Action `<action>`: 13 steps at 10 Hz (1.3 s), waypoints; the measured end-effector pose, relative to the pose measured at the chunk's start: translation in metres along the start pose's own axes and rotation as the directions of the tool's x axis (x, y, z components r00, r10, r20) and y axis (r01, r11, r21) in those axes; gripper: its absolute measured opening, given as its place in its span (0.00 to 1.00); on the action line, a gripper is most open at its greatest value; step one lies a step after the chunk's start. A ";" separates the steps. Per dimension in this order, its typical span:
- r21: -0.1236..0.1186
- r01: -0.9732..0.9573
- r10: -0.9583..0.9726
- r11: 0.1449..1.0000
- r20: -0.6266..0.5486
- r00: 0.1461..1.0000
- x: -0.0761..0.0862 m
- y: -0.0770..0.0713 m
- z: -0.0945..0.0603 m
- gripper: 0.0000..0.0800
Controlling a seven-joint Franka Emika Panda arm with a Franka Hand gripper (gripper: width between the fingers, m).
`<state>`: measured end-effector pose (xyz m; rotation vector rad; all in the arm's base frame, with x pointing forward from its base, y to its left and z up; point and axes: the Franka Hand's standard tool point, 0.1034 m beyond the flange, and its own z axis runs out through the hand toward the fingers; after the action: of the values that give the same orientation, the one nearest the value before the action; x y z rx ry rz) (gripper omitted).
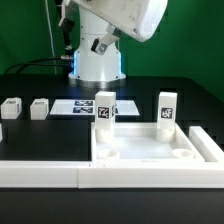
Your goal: Assemble square table
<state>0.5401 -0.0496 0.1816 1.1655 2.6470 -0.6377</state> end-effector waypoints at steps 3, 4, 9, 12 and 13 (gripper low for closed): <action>0.001 -0.198 0.198 0.980 -0.001 0.980 0.001 0.000 0.001 0.81; 0.002 -0.262 0.262 0.965 -0.001 0.965 0.001 -0.001 0.001 0.81; 0.058 -0.717 0.719 0.695 -0.037 0.694 0.018 -0.092 0.044 0.81; 0.080 -0.834 0.838 0.546 -0.032 0.545 0.021 -0.090 0.045 0.81; 0.083 -0.876 0.880 0.475 -0.026 0.475 0.022 -0.090 0.045 0.81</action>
Offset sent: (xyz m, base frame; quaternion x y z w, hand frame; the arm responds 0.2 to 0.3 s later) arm 0.0000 0.0000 0.0000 0.0000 0.0000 0.1938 0.9810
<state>0.4588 -0.1098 0.1626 2.3063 1.6130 -0.4354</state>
